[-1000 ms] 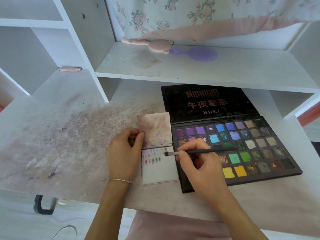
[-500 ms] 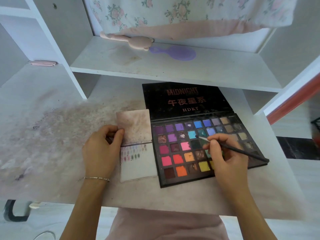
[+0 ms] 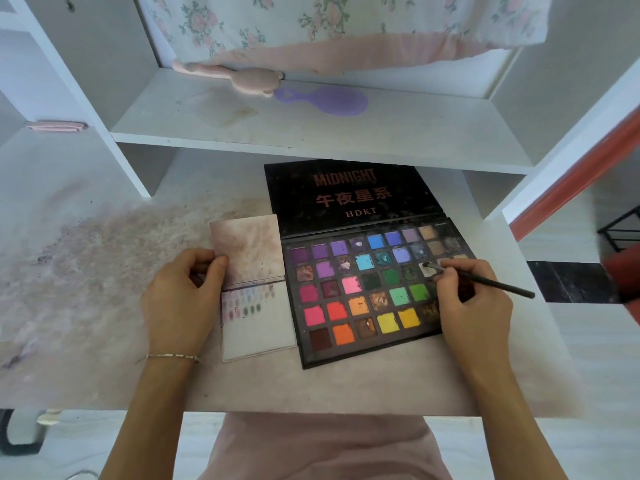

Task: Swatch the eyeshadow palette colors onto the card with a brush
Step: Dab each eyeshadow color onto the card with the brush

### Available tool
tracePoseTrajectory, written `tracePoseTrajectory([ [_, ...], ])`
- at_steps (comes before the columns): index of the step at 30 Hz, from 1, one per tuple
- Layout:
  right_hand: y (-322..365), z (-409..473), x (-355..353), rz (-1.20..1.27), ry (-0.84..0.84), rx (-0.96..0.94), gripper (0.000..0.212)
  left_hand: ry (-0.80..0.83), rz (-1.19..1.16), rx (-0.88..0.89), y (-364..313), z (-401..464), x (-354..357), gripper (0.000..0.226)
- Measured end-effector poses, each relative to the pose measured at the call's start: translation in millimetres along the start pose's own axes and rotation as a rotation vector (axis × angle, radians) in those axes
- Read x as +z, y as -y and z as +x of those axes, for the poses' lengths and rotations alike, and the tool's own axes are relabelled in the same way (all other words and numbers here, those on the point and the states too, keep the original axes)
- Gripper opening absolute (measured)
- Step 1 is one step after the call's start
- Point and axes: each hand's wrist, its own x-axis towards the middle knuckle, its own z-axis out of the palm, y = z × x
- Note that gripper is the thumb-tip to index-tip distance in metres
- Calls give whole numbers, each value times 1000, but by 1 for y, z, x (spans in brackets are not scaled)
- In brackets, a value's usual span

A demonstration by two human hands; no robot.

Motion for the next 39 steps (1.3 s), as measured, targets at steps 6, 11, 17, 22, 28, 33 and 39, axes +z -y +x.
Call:
tracePoseTrajectory([
  [6,3,1,0,-62,12,2,32,-5,-1,-12,0,0,0,4],
  [11,0,1,0,-50,4,6,18,-15,2,0,0,0,1,5],
  [17,0,1,0,-57,18,19,19,-11,7,-6,0,0,1,8],
  [22,-1,1,-1,-56,21,25,18,-13,11,-15,0,0,1,8],
  [28,1,0,-1,-44,21,14,27,-13,9,-5,1,0,1,7],
  [33,6,-1,-1,17,43,-2,35,-11,-6,-4,2,0,0,5],
  [39,23,-10,7,130,178,-96,39,-10,-17,-4,3,0,0,4],
])
